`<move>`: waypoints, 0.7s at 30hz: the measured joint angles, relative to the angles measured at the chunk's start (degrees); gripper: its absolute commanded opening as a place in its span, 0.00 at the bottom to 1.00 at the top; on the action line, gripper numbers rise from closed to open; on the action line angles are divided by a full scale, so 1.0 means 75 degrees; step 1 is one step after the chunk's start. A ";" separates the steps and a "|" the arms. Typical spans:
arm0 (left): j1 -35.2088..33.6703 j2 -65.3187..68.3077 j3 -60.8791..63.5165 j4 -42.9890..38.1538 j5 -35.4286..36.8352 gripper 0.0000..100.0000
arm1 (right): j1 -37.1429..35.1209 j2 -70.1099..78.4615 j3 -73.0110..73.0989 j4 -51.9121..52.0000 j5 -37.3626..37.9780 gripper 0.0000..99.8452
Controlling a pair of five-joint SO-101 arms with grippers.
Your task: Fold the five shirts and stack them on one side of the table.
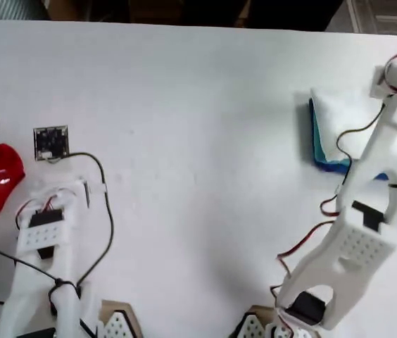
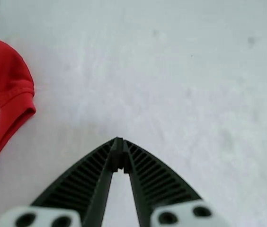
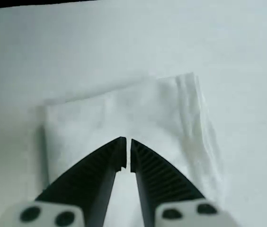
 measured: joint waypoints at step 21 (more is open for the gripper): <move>0.0012 0.0000 0.0328 -0.0211 -0.0656 0.03 | 0.0891 0.4232 -0.0047 -0.5345 -0.0070 0.02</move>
